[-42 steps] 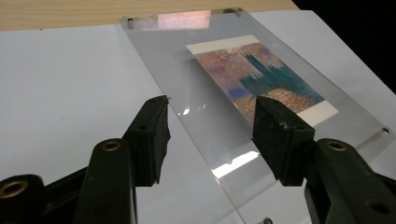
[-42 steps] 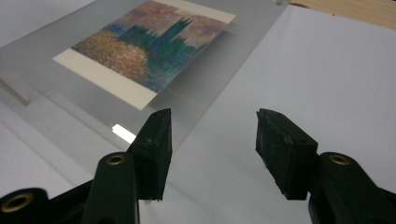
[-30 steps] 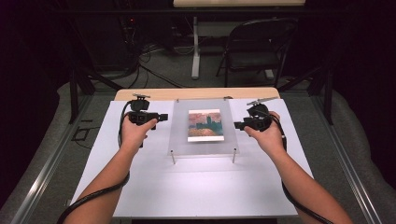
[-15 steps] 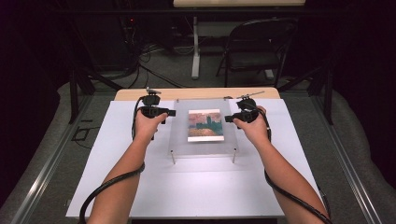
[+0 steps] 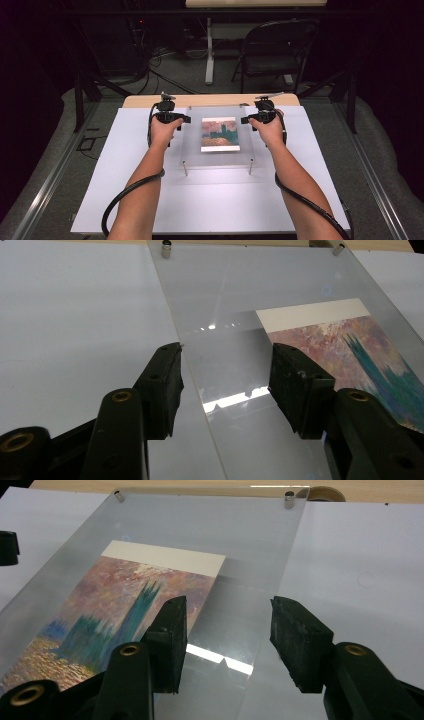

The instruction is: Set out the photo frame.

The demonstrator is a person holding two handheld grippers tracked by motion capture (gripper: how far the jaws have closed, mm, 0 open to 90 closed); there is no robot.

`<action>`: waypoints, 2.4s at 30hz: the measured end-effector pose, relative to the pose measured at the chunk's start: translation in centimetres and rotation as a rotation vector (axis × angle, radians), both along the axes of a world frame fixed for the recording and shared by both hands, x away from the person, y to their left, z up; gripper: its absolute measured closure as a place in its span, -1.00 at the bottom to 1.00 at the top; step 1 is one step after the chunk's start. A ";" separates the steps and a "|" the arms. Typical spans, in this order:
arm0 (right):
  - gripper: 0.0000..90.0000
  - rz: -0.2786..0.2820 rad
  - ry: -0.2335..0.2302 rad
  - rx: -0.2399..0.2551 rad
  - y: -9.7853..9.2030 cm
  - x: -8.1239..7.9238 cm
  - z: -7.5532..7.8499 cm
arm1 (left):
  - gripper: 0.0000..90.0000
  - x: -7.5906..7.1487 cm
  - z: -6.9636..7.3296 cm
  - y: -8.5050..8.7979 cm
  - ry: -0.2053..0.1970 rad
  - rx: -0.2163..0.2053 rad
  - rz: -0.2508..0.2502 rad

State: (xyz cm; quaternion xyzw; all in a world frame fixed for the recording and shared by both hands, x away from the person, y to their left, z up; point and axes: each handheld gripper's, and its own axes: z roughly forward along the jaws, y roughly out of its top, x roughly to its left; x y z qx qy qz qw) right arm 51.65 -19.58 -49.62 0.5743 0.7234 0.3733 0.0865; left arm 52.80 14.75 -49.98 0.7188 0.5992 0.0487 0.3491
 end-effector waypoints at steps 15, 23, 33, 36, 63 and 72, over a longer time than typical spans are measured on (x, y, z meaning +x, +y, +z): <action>0.03 -0.032 0.071 0.057 -0.7 0.7 -2.7 | -0.09 0.4 -2.3 0.3 0.044 -0.058 0.004; 0.01 -0.032 0.119 0.118 -1.2 0.8 -3.4 | -0.13 0.3 -3.0 -0.4 0.080 -0.077 -0.028; -0.07 -0.012 0.140 0.126 -0.4 0.8 -3.4 | -0.19 0.5 -3.0 -0.5 0.124 -0.092 -0.038; -0.07 -0.003 0.163 0.149 -0.5 0.9 -3.6 | -0.20 0.5 -3.0 -0.7 0.124 -0.083 -0.043; -0.03 0.013 0.164 0.112 -0.4 1.0 -2.8 | -0.09 0.6 -2.2 -0.7 0.132 -0.084 -0.014; -0.01 0.020 0.158 0.099 -0.4 0.8 -2.1 | -0.05 0.4 -1.6 -0.7 0.121 -0.079 -0.016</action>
